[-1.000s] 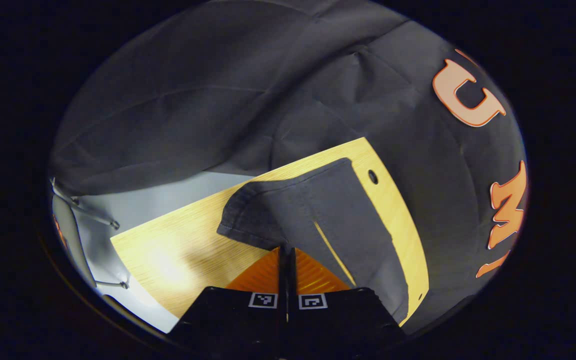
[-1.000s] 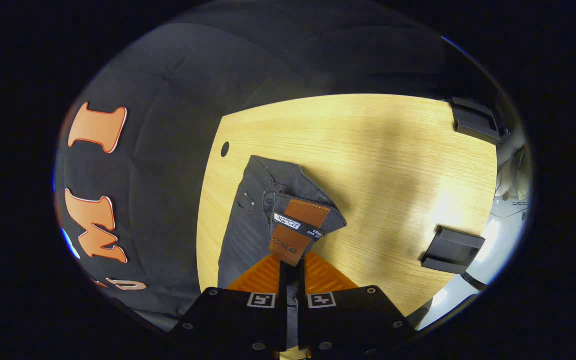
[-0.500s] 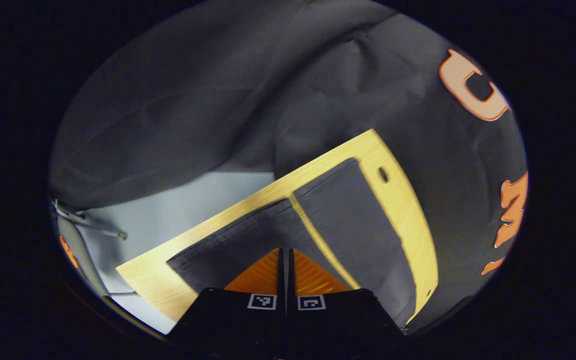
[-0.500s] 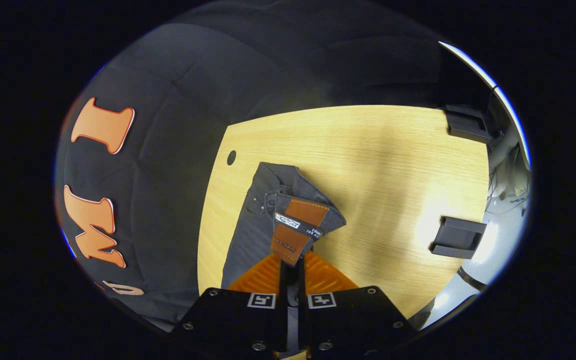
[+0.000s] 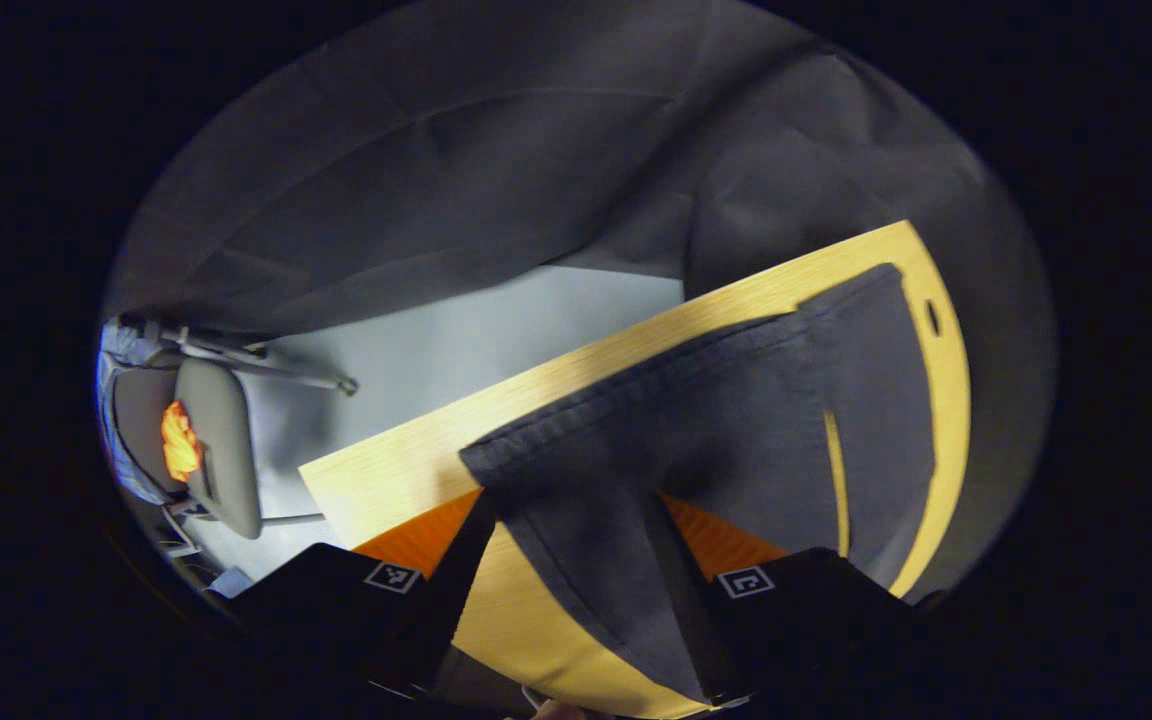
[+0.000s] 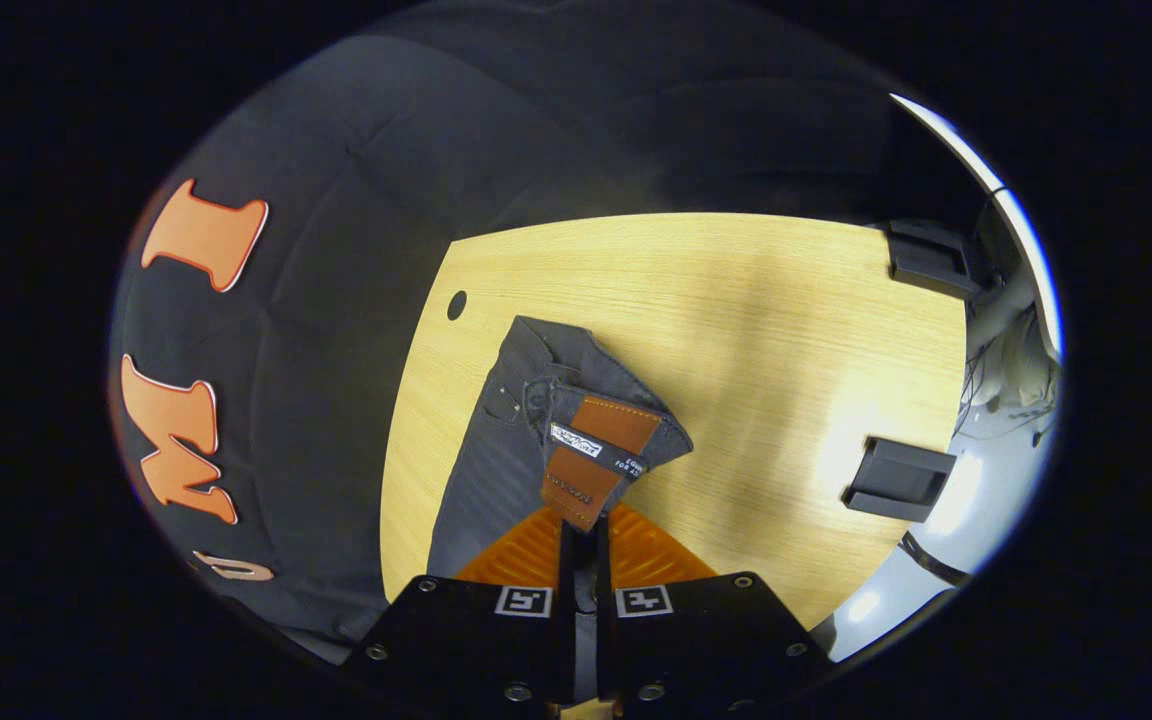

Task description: Grasp the waist and the cuffs of the jeans and fold them to make the two legs overlap; first hold the waist and fold one-third of the jeans toward the cuffs, then hold the cuffs and fold the remaining one-third in the same direction to finish folding.

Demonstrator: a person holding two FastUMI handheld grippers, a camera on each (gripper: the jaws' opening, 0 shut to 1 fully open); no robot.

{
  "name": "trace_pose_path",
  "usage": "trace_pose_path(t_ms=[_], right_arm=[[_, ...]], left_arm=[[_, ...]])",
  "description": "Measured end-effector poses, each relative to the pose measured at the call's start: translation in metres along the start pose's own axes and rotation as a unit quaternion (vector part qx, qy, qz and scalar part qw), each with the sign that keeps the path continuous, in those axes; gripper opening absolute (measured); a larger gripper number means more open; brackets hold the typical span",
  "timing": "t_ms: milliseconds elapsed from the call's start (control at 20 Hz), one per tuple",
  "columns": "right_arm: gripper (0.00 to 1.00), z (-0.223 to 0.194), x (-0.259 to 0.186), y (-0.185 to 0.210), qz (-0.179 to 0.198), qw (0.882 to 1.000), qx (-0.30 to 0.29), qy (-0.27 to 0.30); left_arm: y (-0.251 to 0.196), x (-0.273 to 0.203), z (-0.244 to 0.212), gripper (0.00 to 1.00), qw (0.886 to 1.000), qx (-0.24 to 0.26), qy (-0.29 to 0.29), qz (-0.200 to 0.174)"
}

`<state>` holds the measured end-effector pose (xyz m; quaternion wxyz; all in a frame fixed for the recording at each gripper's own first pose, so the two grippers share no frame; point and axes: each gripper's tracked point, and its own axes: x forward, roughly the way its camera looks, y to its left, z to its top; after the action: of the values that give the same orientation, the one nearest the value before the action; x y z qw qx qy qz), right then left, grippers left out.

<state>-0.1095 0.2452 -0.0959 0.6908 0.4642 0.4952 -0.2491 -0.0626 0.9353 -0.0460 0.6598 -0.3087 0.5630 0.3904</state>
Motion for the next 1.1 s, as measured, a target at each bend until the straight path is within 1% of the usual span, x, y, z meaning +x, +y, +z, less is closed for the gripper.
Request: trace_pose_path(t_ms=[50, 100, 150, 200, 300, 350, 400, 450, 500, 550, 600, 650, 800, 850, 950, 1100], right_arm=[[0.09, 0.002, 0.001, 0.000, 0.000, 1.000, 0.001, 0.002], [0.09, 0.002, 0.002, 0.001, 0.003, 1.000, 0.000, 0.006], [0.09, 0.003, 0.004, -0.001, 0.003, 1.000, 0.001, 0.007], [0.09, 0.003, 0.005, -0.003, 0.004, 1.000, 0.003, 0.009], [0.09, 0.000, 0.010, -0.007, 0.007, 1.000, 0.012, 0.018], [0.09, 0.001, 0.011, -0.010, 0.006, 1.000, 0.016, 0.020], [0.09, 0.001, 0.012, -0.013, 0.006, 1.000, 0.021, 0.022], [0.09, 0.005, 0.012, -0.015, 0.006, 0.999, 0.027, 0.018], [0.09, 0.008, 0.013, -0.015, 0.012, 0.999, 0.031, 0.016], [0.09, 0.011, 0.012, -0.012, 0.021, 0.999, 0.034, 0.016], [0.09, 0.012, 0.013, -0.010, 0.026, 0.999, 0.031, 0.018], [0.09, 0.012, 0.013, -0.009, 0.027, 0.999, 0.026, 0.019], [0.09, 0.015, 0.014, -0.001, 0.032, 0.999, 0.024, 0.016], [0.09, 0.016, 0.014, 0.002, 0.033, 0.999, 0.030, 0.017], [0.09, 0.019, 0.014, 0.006, 0.036, 0.999, 0.030, 0.018], [0.09, 0.024, 0.012, 0.014, 0.043, 0.998, 0.035, 0.017]], left_arm=[[-0.003, 0.007, -0.004, 0.87, 1.000, 0.009, -0.003, 0.008], [-0.002, 0.008, -0.008, 0.92, 1.000, 0.016, 0.005, 0.025], [-0.004, 0.009, -0.002, 0.96, 0.999, 0.023, -0.013, 0.026], [-0.005, 0.008, -0.004, 0.99, 1.000, 0.014, -0.007, 0.025], [-0.020, 0.007, 0.002, 0.37, 0.999, 0.025, -0.032, 0.006], [-0.023, 0.002, 0.000, 0.06, 0.998, 0.045, -0.034, -0.003], [-0.026, 0.005, 0.002, 0.06, 0.997, 0.043, -0.048, -0.039], [-0.046, 0.001, 0.006, 0.01, 0.995, 0.034, -0.059, -0.079], [-0.054, -0.008, 0.011, 0.01, 0.992, 0.022, -0.072, -0.100], [-0.066, -0.017, 0.013, 0.01, 0.988, 0.016, -0.076, -0.134], [-0.075, -0.027, 0.019, 0.01, 0.984, 0.008, -0.086, -0.153], [-0.084, -0.038, 0.023, 0.01, 0.980, 0.007, -0.086, -0.179], [-0.100, -0.063, 0.038, 0.01, 0.971, -0.005, -0.096, -0.221], [-0.103, -0.072, 0.033, 0.00, 0.969, -0.008, -0.099, -0.228], [-0.114, -0.085, 0.040, 0.01, 0.963, -0.021, -0.100, -0.250], [-0.131, -0.092, 0.052, 0.01, 0.959, -0.022, -0.102, -0.264]])
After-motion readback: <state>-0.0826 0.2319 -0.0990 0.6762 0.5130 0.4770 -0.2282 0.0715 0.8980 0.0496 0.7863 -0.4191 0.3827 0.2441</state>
